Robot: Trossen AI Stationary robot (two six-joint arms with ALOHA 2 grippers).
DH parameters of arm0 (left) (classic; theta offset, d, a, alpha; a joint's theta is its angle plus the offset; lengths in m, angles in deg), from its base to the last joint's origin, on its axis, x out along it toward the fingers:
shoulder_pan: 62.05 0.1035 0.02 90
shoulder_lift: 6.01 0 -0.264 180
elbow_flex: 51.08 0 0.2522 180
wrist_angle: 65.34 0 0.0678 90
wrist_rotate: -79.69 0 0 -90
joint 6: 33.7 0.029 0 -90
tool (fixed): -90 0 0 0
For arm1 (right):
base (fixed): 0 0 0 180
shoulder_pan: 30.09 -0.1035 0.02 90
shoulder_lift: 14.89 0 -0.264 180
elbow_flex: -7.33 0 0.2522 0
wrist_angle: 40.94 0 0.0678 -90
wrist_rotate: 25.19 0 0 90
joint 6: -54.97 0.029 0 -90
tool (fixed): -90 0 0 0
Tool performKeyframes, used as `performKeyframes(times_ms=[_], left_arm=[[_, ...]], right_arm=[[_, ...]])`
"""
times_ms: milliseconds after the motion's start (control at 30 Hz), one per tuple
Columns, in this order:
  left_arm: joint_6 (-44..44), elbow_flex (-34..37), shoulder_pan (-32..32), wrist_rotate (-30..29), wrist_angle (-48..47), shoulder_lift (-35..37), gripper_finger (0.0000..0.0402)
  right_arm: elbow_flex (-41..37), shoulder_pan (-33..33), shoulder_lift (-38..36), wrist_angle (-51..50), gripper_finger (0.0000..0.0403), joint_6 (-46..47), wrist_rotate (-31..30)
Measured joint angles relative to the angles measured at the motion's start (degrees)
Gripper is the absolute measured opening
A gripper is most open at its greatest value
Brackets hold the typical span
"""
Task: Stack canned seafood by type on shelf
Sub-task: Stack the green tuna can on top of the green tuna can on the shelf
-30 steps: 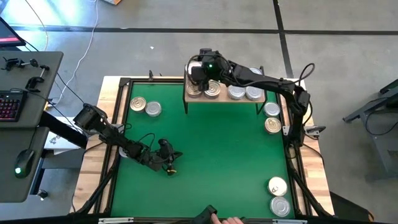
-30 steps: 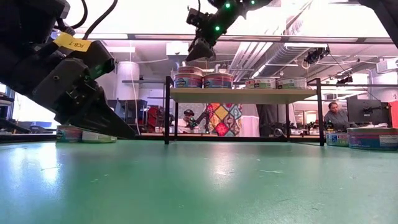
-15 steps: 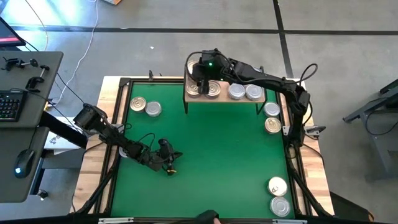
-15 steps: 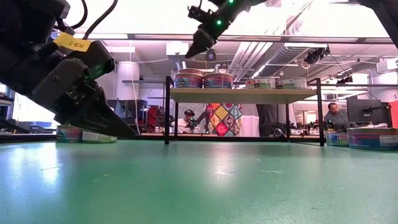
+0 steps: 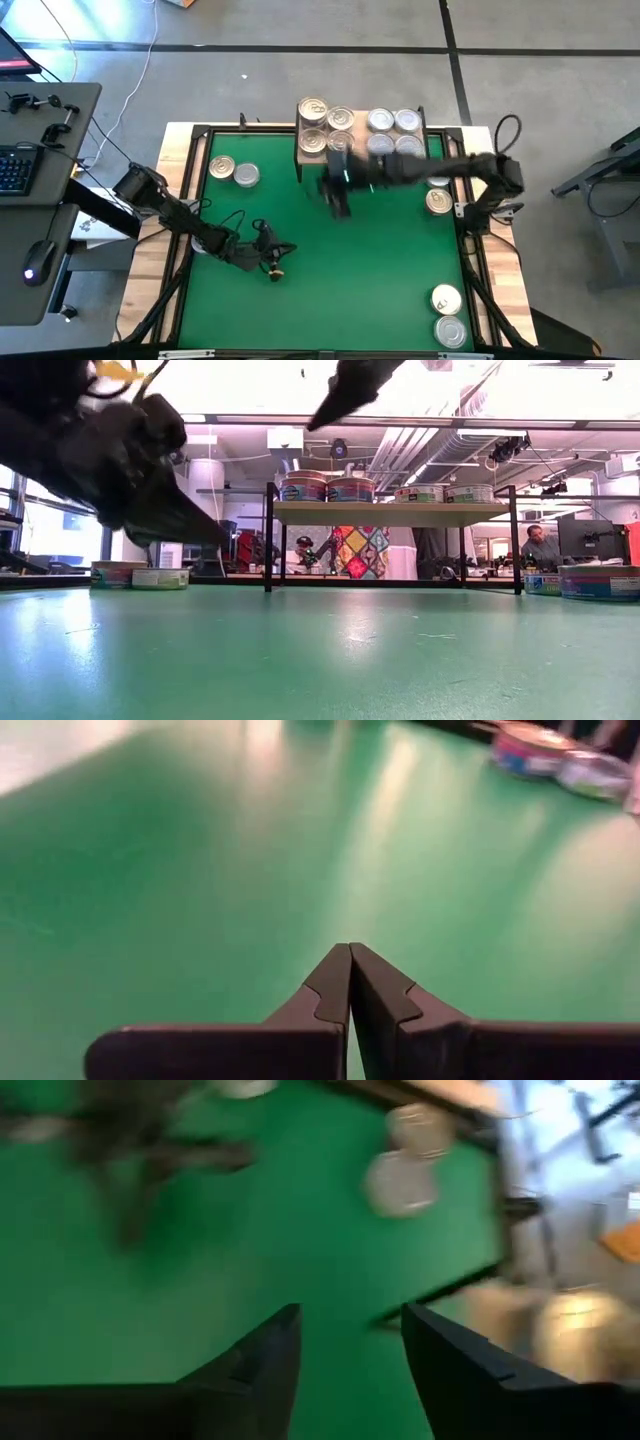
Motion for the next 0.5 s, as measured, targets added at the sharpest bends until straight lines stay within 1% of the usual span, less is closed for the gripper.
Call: performKeyframes(times_ms=[67, 133, 167, 233, 300, 367, 433, 500], left_arm=[[0.0, -0.3, -0.8, 1.3, -3.7, 2.9, 0.0], [-0.6, -2.5, -1.3, 2.8, -12.8, 6.6, 0.0], [-1.5, -4.5, -1.4, 3.8, -19.9, 8.7, 0.0], [-5.0, -9.9, -1.4, 6.3, -38.5, 12.1, 0.0], [-10.0, -16.4, -1.1, 9.7, -58.1, 13.7, 0.0], [-15.8, -22.1, -0.9, 13.7, -75.2, 14.1, 0.0], [-22.1, -26.3, -0.9, 19.1, -88.5, 14.1, 0.0], [-28.5, -27.8, -1.1, 25.9, -97.0, 14.3, 0.0]], right_arm=[[-8.3, -5.1, -2.8, 4.9, 0.0147, 3.9, -1.2], [-15.9, -10.5, -4.7, 11.6, 0.0136, 7.4, -2.0], [-19.4, -13.1, -5.3, 15.2, 0.0132, 9.0, -2.6], [-25.2, -17.9, -5.5, 24.0, 0.0128, 11.7, -4.3], [-29.7, -22.0, -5.3, 32.2, 0.0126, 13.2, -6.5], [-33.2, -24.8, -4.1, 40.9, 0.0126, 14.2, -9.4], [-36.4, -26.8, -3.3, 47.0, 0.0126, 14.6, -13.3], [-38.6, -28.0, -2.9, 53.3, 0.0126, 14.4, -16.7]])
